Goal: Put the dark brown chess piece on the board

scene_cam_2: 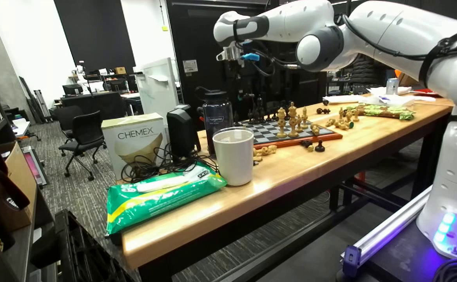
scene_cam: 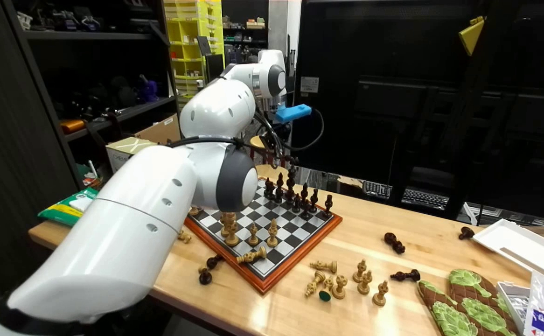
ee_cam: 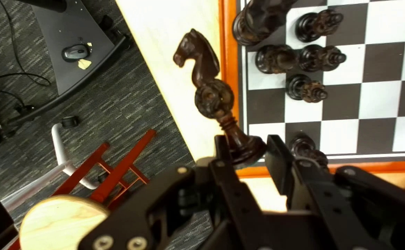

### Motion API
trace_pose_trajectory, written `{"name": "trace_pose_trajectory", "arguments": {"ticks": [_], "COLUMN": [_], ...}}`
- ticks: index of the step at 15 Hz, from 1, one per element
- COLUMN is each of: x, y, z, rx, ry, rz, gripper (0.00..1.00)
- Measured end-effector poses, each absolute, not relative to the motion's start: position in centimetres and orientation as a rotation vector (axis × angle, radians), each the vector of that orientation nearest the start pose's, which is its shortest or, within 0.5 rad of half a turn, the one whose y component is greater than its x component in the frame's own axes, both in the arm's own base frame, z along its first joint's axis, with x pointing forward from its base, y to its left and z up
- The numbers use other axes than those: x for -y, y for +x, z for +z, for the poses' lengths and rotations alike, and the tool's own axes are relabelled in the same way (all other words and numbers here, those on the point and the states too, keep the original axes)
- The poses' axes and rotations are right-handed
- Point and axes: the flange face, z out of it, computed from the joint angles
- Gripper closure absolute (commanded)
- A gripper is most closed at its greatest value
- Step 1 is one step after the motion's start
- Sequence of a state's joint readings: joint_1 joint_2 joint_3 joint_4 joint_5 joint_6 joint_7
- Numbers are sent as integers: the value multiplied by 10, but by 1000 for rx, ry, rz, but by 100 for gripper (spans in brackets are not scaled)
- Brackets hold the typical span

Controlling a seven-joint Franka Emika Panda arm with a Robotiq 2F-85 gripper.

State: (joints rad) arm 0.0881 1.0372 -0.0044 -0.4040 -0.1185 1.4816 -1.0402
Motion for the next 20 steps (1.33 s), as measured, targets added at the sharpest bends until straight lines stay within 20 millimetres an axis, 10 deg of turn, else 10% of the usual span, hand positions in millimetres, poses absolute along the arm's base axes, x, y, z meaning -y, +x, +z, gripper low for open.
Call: {"name": "trace_pose_trajectory", "arguments": {"ticks": [7,20], "x": [-67,-61], "y": [735,721], "z": [500,498], "rx": [1498,912], "ry": [-2732,-2595], "rz": [154,181], "gripper": [92,92]}}
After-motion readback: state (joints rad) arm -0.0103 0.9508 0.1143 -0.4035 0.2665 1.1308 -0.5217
